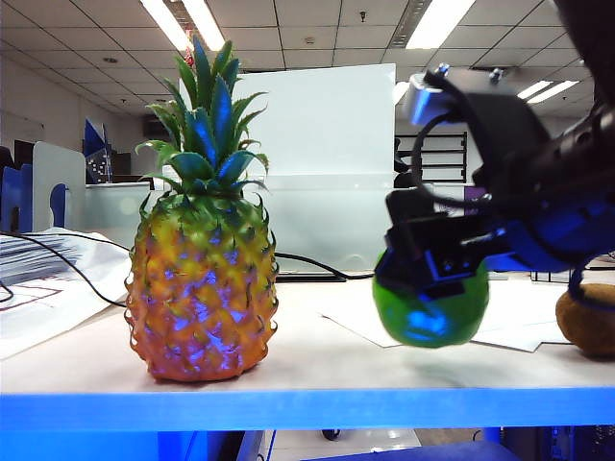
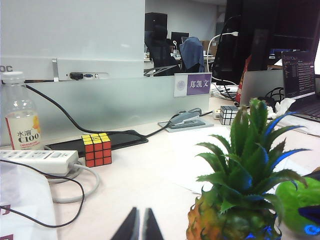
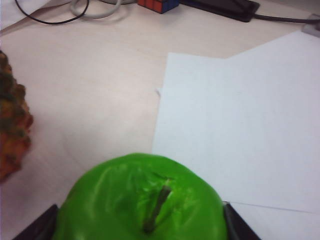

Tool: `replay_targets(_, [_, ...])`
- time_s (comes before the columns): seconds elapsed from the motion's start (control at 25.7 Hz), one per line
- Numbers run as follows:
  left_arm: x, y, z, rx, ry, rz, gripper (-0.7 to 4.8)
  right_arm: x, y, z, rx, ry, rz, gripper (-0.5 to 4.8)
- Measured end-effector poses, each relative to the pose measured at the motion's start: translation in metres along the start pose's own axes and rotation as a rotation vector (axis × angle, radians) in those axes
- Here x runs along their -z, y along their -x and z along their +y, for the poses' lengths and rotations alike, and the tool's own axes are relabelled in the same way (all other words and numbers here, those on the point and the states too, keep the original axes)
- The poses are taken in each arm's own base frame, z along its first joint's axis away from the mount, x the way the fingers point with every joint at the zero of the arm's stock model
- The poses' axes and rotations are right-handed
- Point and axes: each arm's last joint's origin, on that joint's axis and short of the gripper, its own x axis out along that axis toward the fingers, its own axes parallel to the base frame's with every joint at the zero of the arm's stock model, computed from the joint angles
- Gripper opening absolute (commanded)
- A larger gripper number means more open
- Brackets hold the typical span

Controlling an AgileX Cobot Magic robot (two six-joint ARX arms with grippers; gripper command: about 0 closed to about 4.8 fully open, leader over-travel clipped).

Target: Arrange all the fruits from large to small from left to right in a row.

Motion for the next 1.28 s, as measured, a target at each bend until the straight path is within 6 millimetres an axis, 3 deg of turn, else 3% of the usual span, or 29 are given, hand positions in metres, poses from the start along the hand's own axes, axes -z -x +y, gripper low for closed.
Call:
replay_targets(0.54, [0.0, 0.0, 0.0, 0.0, 0.004, 0.0, 0.25, 0.012, -0.014, 0.004, 0.009, -0.001, -0.006, 0.01])
replay_targets(0.74, [0.0, 0.0, 0.0, 0.0, 0.004, 0.0, 0.25, 0.013, -0.014, 0.004, 0.015, -0.001, -0.005, 1.04])
replay_targets(0.85, [0.0, 0.0, 0.0, 0.0, 0.004, 0.0, 0.25, 0.013, -0.014, 0.004, 0.016, -0.001, -0.005, 2.19])
replay_targets(1.17, [0.0, 0.0, 0.0, 0.0, 0.004, 0.0, 0.25, 0.013, -0.014, 0.004, 0.016, -0.001, -0.005, 4.4])
replay_targets(1.28, [0.0, 0.0, 0.0, 0.0, 0.004, 0.0, 0.25, 0.012, -0.014, 0.004, 0.016, -0.003, -0.007, 4.79])
